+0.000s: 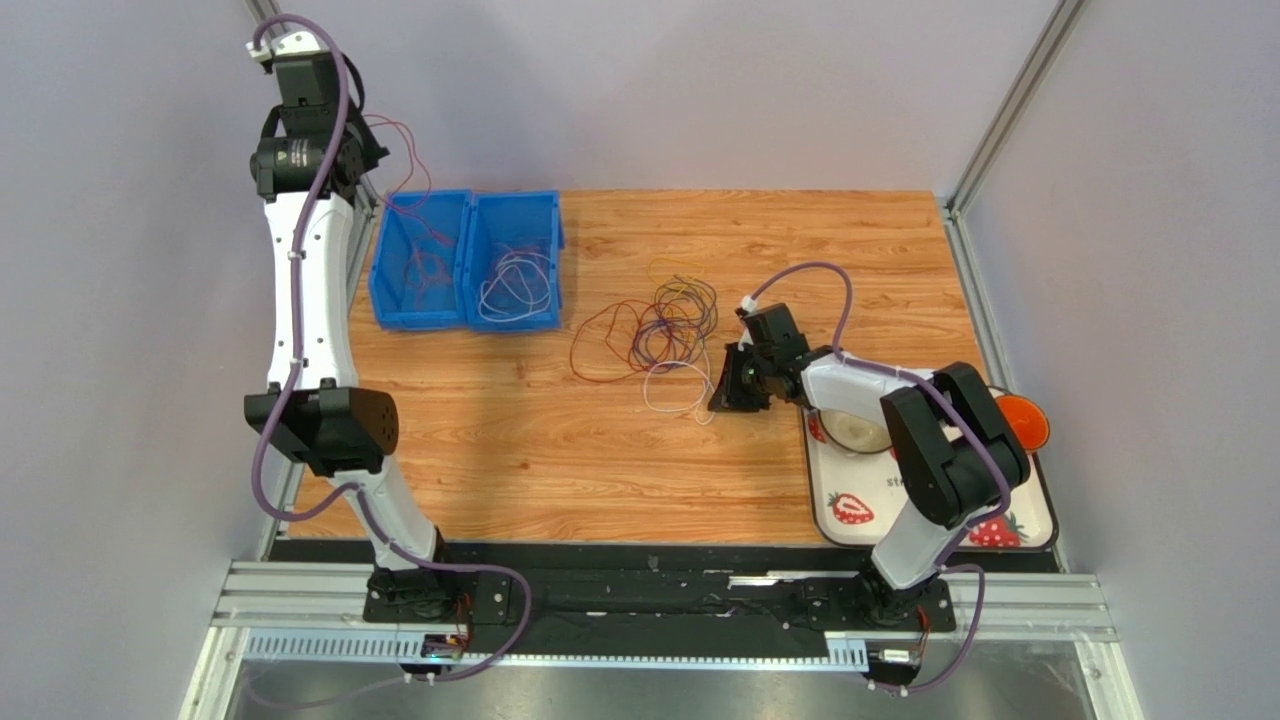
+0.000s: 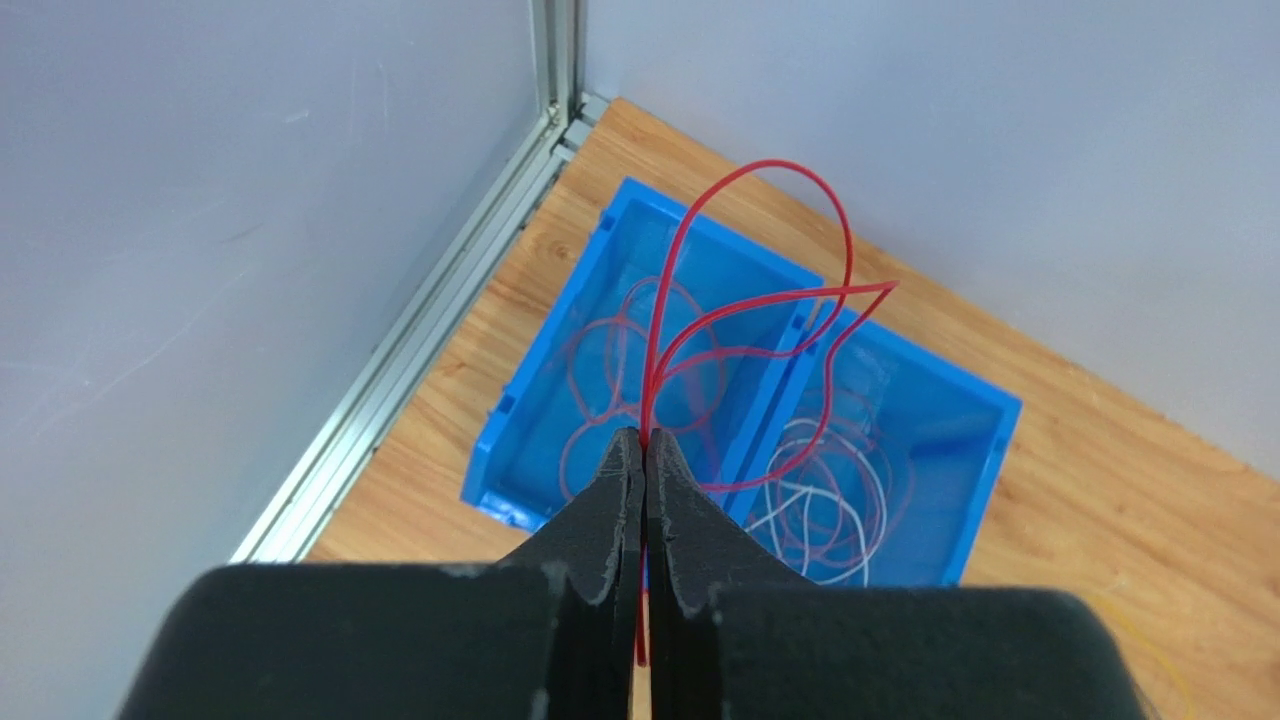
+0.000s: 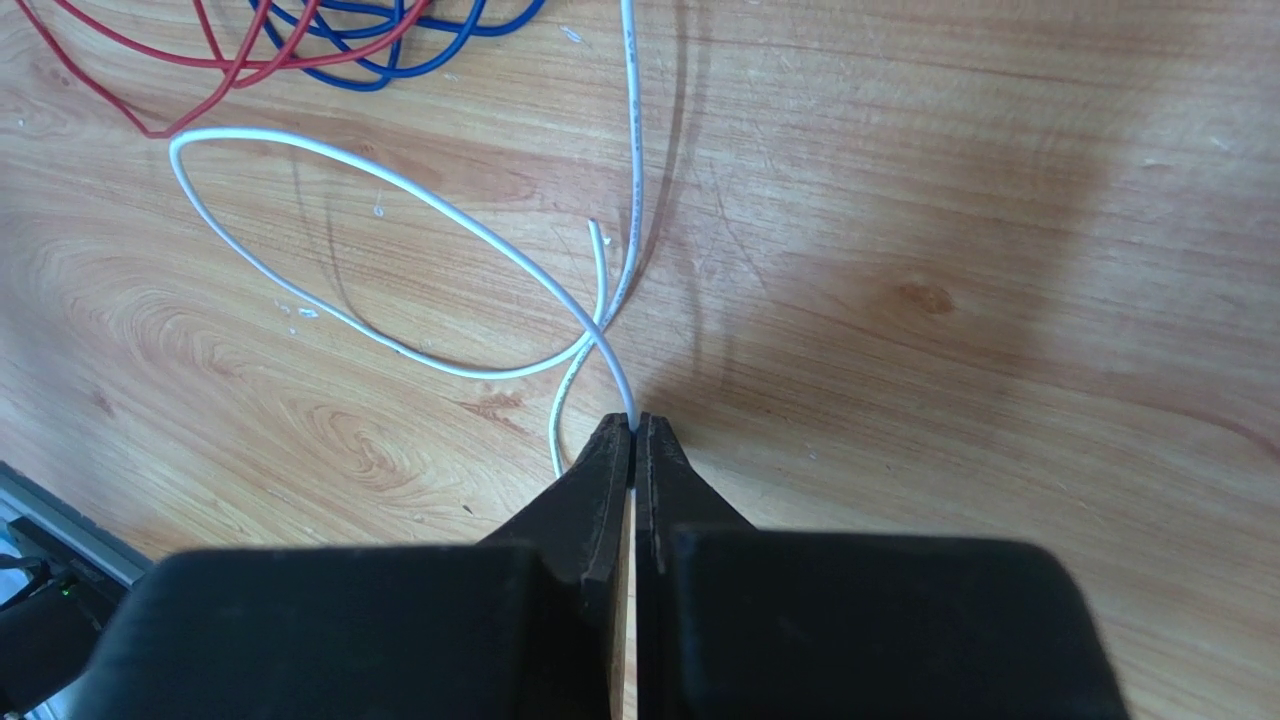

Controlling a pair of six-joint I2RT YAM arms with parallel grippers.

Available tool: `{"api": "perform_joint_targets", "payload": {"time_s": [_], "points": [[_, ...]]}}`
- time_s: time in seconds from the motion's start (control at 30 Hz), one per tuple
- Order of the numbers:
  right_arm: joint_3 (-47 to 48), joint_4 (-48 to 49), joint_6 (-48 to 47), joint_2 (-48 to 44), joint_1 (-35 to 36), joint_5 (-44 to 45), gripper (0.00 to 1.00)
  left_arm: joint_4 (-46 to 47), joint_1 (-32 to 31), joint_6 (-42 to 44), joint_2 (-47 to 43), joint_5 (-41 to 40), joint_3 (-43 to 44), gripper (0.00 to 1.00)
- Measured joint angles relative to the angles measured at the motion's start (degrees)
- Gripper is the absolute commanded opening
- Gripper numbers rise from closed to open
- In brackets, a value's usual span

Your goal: Untangle the cables

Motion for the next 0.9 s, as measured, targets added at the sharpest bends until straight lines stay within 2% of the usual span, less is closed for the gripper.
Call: {"api": "perform_joint_targets", "payload": {"time_s": [0.17,0.37,0.67,0.9], "points": [[0.04,1.14,-0.04,0.52,-0.02,-1.09,0.00,3.80,3.82,-3.56,3.72,2.47,0.79,0.00],[0.04,1.57,-0.20,0.70,0.00,-1.55,0.00,7.48,4.52,-4.26,7.50,2.89,0.39,0.00],[0.04,1.99,-0.20,0.92,-0.02,-1.99,0.00,13.29,4.39,-4.48,8.09,3.61,-12.02,0.00],[0.07,2.05,-0.20,0.98,0.00,-2.12,0.00,14.88,4.44,-5.44,11.85,4.50,-15.52,0.00]]}}
